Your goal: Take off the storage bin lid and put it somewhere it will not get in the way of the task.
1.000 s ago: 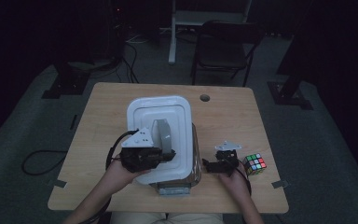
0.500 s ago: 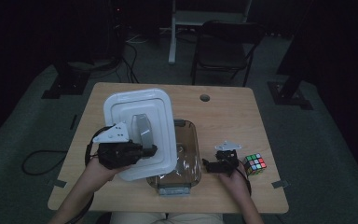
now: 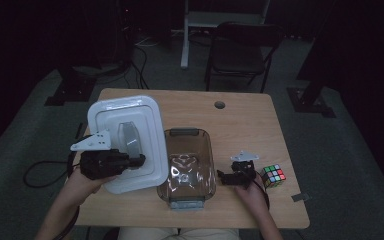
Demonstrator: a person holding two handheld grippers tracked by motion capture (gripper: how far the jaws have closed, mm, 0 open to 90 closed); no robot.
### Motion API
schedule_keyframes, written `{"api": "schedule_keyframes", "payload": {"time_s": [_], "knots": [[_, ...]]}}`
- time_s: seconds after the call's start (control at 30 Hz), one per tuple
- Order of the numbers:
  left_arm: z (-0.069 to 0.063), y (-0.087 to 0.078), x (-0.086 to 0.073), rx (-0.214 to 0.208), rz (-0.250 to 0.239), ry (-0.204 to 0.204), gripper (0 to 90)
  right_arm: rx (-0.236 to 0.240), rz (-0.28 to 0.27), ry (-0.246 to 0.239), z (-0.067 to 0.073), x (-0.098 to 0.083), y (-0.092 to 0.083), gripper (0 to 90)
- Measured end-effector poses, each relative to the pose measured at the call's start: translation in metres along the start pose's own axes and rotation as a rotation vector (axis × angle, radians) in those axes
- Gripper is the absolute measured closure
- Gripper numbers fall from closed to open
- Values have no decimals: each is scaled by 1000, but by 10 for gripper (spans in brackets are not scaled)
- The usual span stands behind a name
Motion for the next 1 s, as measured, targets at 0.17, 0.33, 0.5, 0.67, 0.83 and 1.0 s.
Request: {"api": "schedule_keyframes", "payload": {"time_s": [0.17,0.33,0.5,0.67,0.83,1.0], "knots": [[9,-7,-13,-9,-4,-10,871,0,-1,0,0,0,0,127],[20,-13,-27,-14,-5,-22,871,0,-1,1,0,0,0,127],[26,-9,-44,-43,-1,0,870,0,-2,0,0,0,0,127],[36,4,-60,-77,5,-28,869,0,-2,-1,0,0,0,127],[46,21,-73,-97,20,-27,868,0,-1,0,0,0,0,127],[59,37,-91,-136,7,-53,867,0,-1,0,0,0,0,127]]}}
Point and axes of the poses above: each handheld gripper's, and its own axes: y roughly forward along the jaws, x roughly out of its top, z roughly to its left, the point moved 4 cm from there along y, roughly forward along the jaws, and after that the axes turned 13 degrees about z, right-handed, at the moved point
